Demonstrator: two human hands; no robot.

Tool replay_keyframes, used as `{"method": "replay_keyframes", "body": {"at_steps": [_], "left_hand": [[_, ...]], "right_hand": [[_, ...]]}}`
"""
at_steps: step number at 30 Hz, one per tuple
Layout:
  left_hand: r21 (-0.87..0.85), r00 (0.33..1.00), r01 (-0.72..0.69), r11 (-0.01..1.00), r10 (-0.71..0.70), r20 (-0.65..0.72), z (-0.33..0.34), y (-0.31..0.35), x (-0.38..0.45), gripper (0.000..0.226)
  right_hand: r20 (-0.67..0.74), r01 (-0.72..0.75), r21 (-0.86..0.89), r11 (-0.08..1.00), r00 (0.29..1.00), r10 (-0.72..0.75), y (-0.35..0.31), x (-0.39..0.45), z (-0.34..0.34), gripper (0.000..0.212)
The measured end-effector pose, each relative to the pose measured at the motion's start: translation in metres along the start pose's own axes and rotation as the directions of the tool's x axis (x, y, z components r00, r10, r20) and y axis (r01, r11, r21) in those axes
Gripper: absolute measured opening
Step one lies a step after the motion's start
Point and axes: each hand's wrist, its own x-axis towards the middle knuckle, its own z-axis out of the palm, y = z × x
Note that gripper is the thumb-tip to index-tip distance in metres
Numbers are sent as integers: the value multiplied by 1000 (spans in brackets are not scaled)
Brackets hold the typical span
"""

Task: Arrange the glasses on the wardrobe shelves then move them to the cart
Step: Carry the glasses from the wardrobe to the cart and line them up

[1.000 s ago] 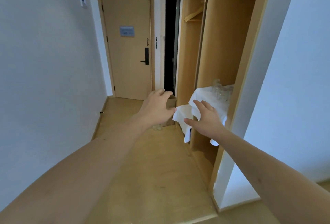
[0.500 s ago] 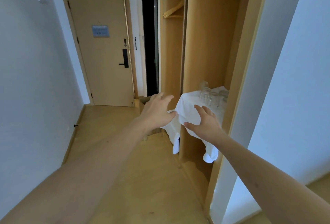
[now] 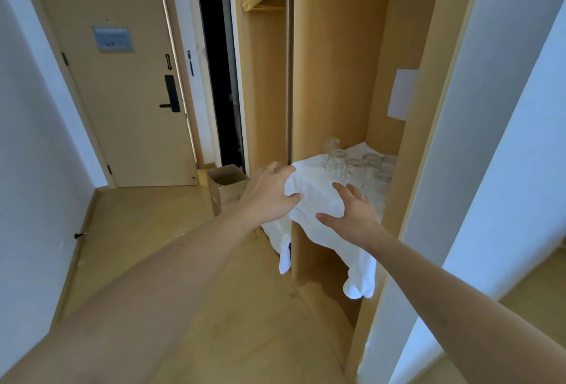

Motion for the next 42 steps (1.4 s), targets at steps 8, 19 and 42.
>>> {"method": "replay_keyframes", "body": {"at_steps": [8, 19, 42], "left_hand": [[-46, 989, -128, 991, 131, 68, 12, -60, 91, 68], [-183, 938, -287, 940, 315, 145, 27, -117, 192, 66], [-281, 820, -469, 837, 531, 214, 144, -44, 377, 61]], "right_hand": [[-62, -128, -13, 992, 990, 127, -15, 63, 23, 86], [-171, -314, -26, 949, 937, 305, -51, 133, 62, 84], [-327, -556, 59, 829, 774, 543, 72, 265, 41, 82]]}}
